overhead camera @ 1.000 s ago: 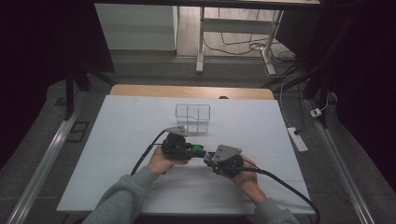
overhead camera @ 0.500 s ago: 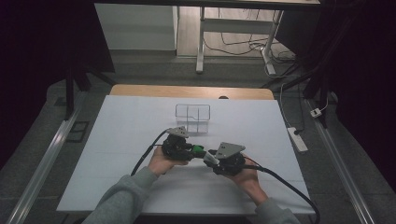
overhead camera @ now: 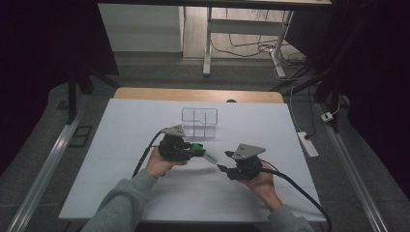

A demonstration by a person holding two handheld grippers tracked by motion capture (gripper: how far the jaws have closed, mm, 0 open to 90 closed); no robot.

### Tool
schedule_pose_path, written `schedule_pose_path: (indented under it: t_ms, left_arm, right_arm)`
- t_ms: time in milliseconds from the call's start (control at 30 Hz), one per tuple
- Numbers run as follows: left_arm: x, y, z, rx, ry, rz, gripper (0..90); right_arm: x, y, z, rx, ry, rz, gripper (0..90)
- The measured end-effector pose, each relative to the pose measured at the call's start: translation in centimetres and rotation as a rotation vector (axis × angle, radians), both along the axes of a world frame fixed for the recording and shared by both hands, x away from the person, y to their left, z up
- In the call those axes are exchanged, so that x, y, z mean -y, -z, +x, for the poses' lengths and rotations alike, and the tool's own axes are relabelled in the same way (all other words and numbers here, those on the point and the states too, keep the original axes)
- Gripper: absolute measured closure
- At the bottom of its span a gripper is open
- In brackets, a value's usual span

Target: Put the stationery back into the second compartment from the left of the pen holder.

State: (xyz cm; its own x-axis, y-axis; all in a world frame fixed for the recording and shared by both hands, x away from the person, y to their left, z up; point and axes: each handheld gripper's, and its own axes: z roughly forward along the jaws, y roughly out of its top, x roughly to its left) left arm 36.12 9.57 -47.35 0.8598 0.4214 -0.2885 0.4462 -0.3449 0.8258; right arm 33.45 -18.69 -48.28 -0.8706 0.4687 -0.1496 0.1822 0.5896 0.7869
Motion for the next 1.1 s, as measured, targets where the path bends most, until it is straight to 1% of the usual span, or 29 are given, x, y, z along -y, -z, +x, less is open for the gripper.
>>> schedule_pose_path:
  t_ms: [100, 167, 267, 300, 333, 433, 533, 567, 600, 633, 833, 900, 933, 1000, 1100]
  left_arm:
    - [-0.5, -0.2, 0.1, 0.005, -0.012, -0.008, 68.8]
    - [-0.8, -0.4, 0.2, 0.006, -0.019, -0.015, 68.9]
    - [-1.1, -0.8, 0.4, 0.015, -0.027, -0.016, 68.8]
    - [-1.3, -1.1, 0.5, 0.018, -0.034, -0.025, 68.9]
    - [-1.4, -1.2, 0.5, 0.019, -0.037, -0.028, 68.8]
    - [-1.8, -2.0, 0.7, 0.035, -0.048, -0.033, 68.9]
    - [-2.1, -2.6, 1.0, 0.047, -0.054, -0.03, 68.9]
    - [-2.1, -2.8, 1.0, 0.049, -0.055, -0.029, 68.9]
    - [-2.2, -3.0, 1.1, 0.054, -0.056, -0.026, 68.8]
    - [-2.3, -3.2, 1.2, 0.056, -0.058, -0.027, 68.9]
    - [-2.7, -3.9, 1.6, 0.068, -0.073, -0.023, 68.8]
    - [-2.8, -4.1, 1.7, 0.073, -0.074, -0.016, 68.8]
    - [-2.9, -4.2, 1.8, 0.074, -0.076, -0.014, 68.8]
    - [-3.0, -4.5, 2.0, 0.078, -0.08, -0.01, 68.8]
    - [-3.2, -4.9, 2.4, 0.08, -0.089, -0.007, 68.8]
  right_arm:
    - [0.8, 0.1, -0.1, -0.013, 0.022, 0.014, 41.2]
    - [1.5, 0.1, -0.1, -0.021, 0.039, 0.011, 40.5]
    - [2.5, 0.2, -0.2, -0.029, 0.063, 0.023, 40.0]
    - [2.8, 0.2, -0.3, -0.028, 0.07, 0.017, 39.8]
    - [3.2, 0.2, -0.3, -0.03, 0.078, 0.024, 39.8]
    - [4.0, 0.2, -0.5, -0.032, 0.095, 0.025, 39.7]
    - [4.7, 0.2, -0.6, -0.028, 0.11, 0.023, 39.5]
    - [4.9, 0.2, -0.7, -0.029, 0.114, 0.029, 39.3]
    - [5.1, 0.2, -0.7, -0.03, 0.121, 0.022, 39.2]
    - [5.3, 0.2, -0.7, -0.034, 0.124, 0.026, 39.2]
    - [6.4, 0.4, -1.0, -0.041, 0.154, 0.025, 38.9]
    - [6.7, 0.5, -1.0, -0.047, 0.161, 0.032, 38.8]
    - [6.9, 0.5, -1.1, -0.047, 0.171, 0.028, 38.8]
    - [7.1, 0.5, -1.1, -0.049, 0.171, 0.035, 38.7]
    - [7.3, 0.5, -1.1, -0.046, 0.175, 0.031, 38.6]
